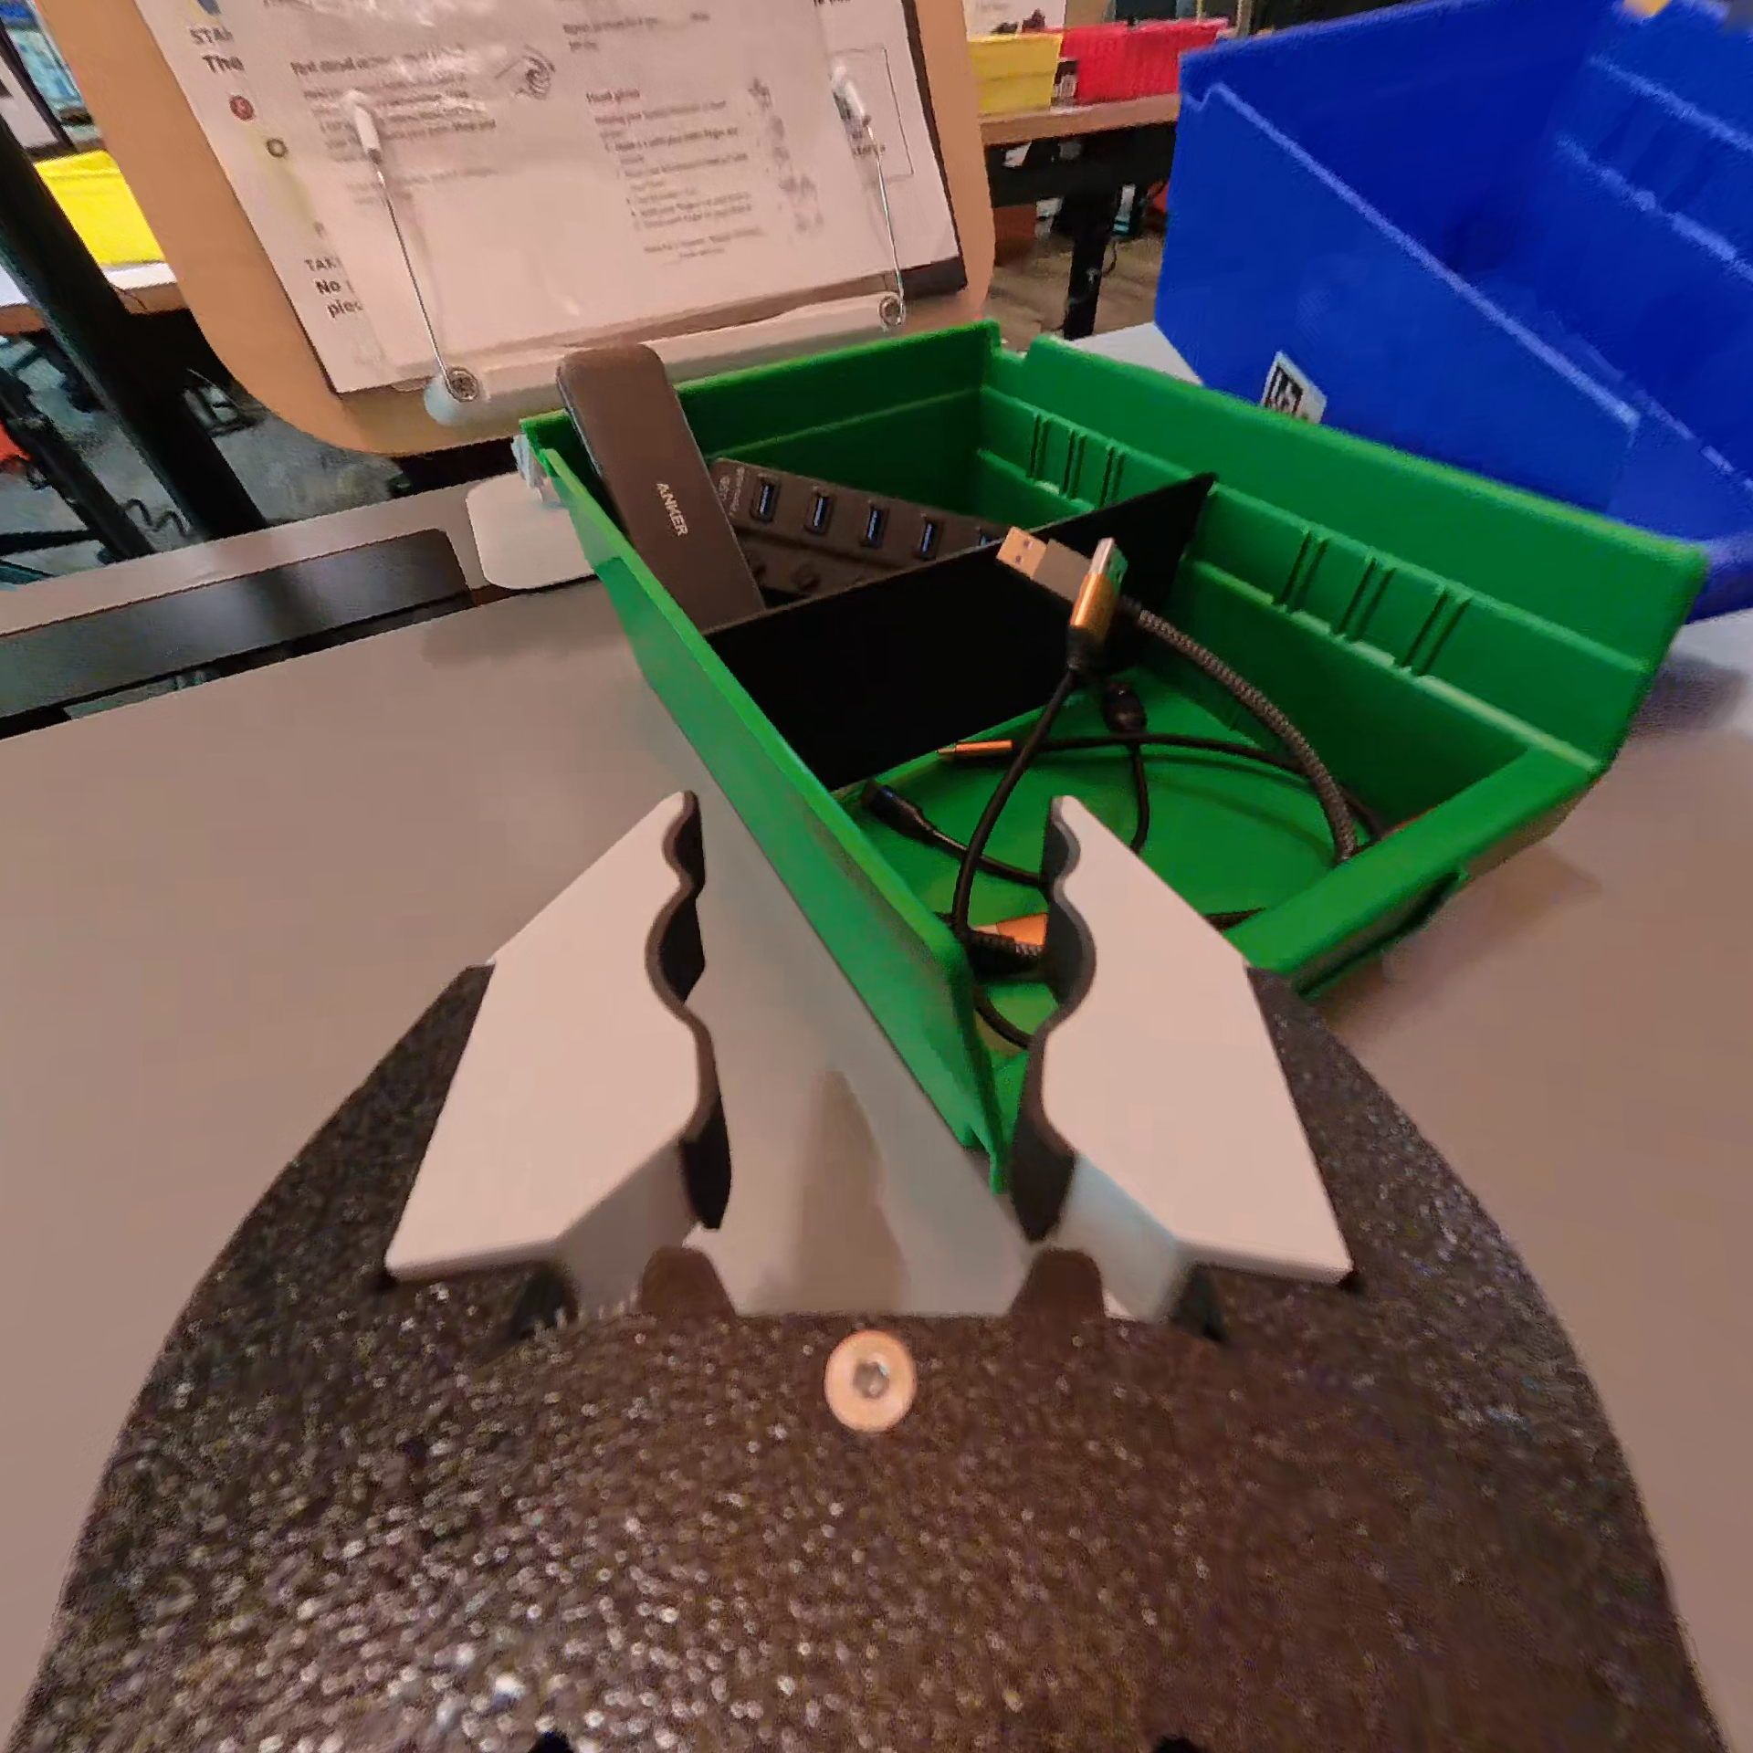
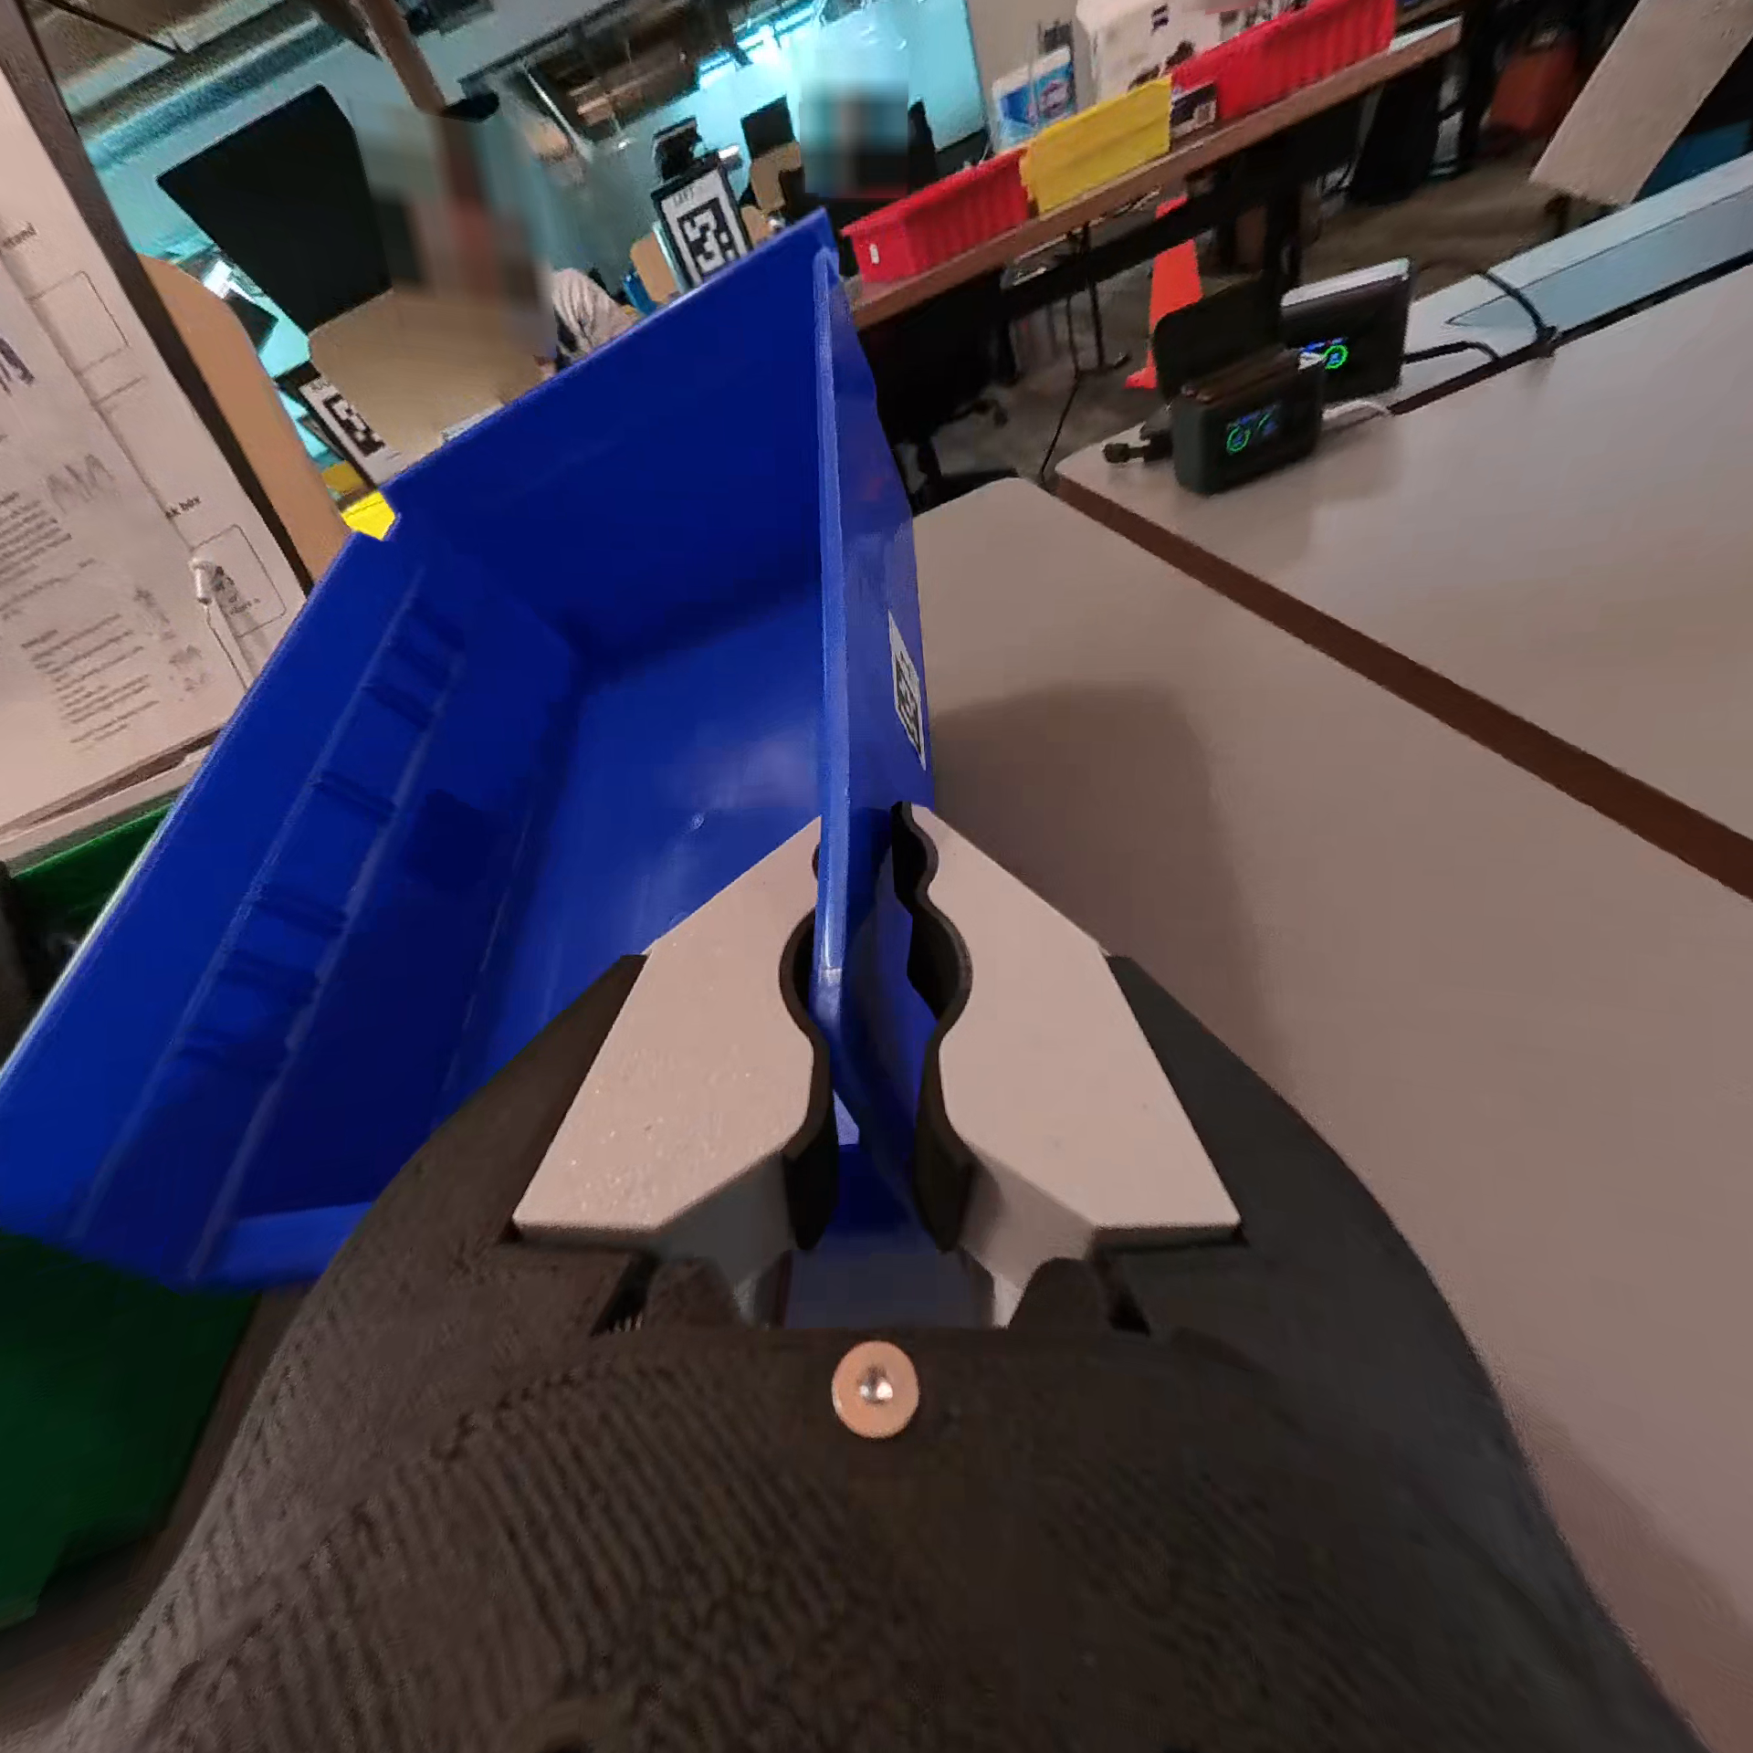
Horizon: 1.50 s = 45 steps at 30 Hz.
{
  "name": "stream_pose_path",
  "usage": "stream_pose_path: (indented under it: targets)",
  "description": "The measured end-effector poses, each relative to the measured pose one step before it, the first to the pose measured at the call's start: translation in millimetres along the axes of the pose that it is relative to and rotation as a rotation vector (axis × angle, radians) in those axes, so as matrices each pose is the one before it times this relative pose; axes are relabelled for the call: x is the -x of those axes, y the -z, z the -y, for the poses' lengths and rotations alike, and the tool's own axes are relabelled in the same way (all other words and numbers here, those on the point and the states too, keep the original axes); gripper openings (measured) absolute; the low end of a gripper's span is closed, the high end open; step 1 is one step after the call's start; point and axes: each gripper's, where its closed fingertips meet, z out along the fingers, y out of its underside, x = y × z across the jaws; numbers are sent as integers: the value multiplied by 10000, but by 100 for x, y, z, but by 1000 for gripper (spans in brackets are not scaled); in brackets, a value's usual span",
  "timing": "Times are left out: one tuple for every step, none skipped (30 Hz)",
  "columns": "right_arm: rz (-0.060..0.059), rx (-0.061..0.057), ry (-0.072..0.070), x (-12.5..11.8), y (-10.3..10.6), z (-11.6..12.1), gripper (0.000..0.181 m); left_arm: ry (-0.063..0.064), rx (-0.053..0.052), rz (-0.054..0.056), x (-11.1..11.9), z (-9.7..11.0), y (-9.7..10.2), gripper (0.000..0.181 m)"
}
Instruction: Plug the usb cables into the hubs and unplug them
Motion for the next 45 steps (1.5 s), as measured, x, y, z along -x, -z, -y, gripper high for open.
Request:
stream_pose_path:
  targets:
    - [59,19,51,-65,-378,38,6,-138,33,151,7,-269,-123,67]
    - [5,53,121,-127,-330,72,6,-59,43,140,74,-222,-128,66]
    - [20,95,63,-130,-336,41,6,6,44,70,29,-168,-156,63]
    - [0,132,21,-154,-327,-27,6,73,50,15,18,-105,-175,64]
    - [-12,129,53,-126,-330,-94,6,152,-34,-79,-68,111,-123,64]
    - [-27,129,104,-93,-306,-165,6,173,-121,-18,28,275,-110,60]
    - [-26,129,88,-55,-291,-225,6,-54,-165,-37,-31,360,-87,47]
    - [16,107,-21,-26,-295,-255,6,-258,-68,108,112,202,-126,38]
    - [81,104,-223,-12,-296,-294,6,-197,105,246,268,-1,-166,38]
    - [46,35,-119,-89,-255,-231,5,-135,94,135,147,-23,-124,38]
    - [52,30,-97,-81,-206,-186,6,-53,52,80,182,-10,-123,37]
    - [-22,45,-70,-142,-201,-161,5,28,27,39,236,-14,-112,35]
    - [-45,66,-68,-119,-207,-194,5,98,47,113,430,-71,-86,31]
    - [-63,70,-66,-105,-243,-201,5,119,50,238,723,-90,-39,25]
    - [-55,-122,-68,-72,-170,67,5,179,27,296,928,-98,-4,16]
    - [-25,-197,-74,9,-107,206,5,217,1,300,1051,-102,49,9]
    - [24,-167,35,96,-65,231,6,25,11,195,938,-111,77,5]
    - [-102,-127,190,-71,-19,171,4,-173,42,271,974,-140,157,4]
    - [-95,-90,214,-36,-12,103,4,-289,1,199,839,-141,189,4]
    - [-6,-49,195,37,33,36,5,-85,7,88,719,-162,226,5]
    - [30,-80,254,50,122,59,8,66,10,36,610,-170,216,5]
    - [-51,-180,310,-77,254,171,17,49,37,122,688,-180,213,6]
    - [-133,-174,351,-181,344,164,25,-79,55,233,810,-178,210,6]
    - [-81,-117,367,-84,358,75,34,-87,53,254,853,-198,189,7]
    - [-164,-117,366,-181,306,149,46,-7,42,165,812,-193,166,8]
    - [-279,-103,401,-390,183,317,58,133,49,81,745,-187,149,8]
    - [-243,61,339,-349,178,240,67,161,70,110,782,-192,136,8]
    - [-200,99,255,-267,237,258,77,110,81,198,868,-184,135,8]
    - [-212,-36,230,-199,275,436,88,93,68,197,880,-175,164,8]
    - [-124,-191,292,13,323,647,91,129,56,199,905,-201,172,8]
    - [-45,-281,337,209,304,792,91,112,33,219,934,-203,180,8]
    - [8,-261,284,368,276,809,91,50,22,230,982,-202,168,8]
    - [108,-182,171,585,222,721,90,46,22,250,1036,-182,125,8]
    - [254,-97,60,838,158,530,86,2,36,235,1061,-186,77,8]
    - [312,-18,-34,944,70,268,81,-11,39,197,1078,-176,-17,8]
    - [234,55,-11,795,-30,-2,79,37,63,162,1082,-157,-62,8]
    - [25,178,174,326,-107,-348,76,43,106,174,1114,-167,-103,8]
    - [-275,306,346,-354,-128,-652,73,15,132,168,1098,-155,-116,8]
    - [-487,373,389,-929,-140,-800,72,9,124,130,1043,-133,-158,9]
    - [-479,338,247,-1133,-172,-764,71,-47,126,120,1021,-123,-197,9]
    - [-135,339,17,-721,-190,-721,71,-147,105,158,1039,-75,-243,10]
    - [258,497,-130,-133,-203,-798,72,-178,97,162,994,-94,-302,11]
    - [328,545,-205,71,-177,-779,74,-61,109,107,900,-90,-343,12]
    - [180,190,-207,-10,-66,-342,70,73,93,-9,724,-49,-349,12]
    - [66,-219,-170,-62,60,113,57,67,101,-123,542,-16,-355,12]
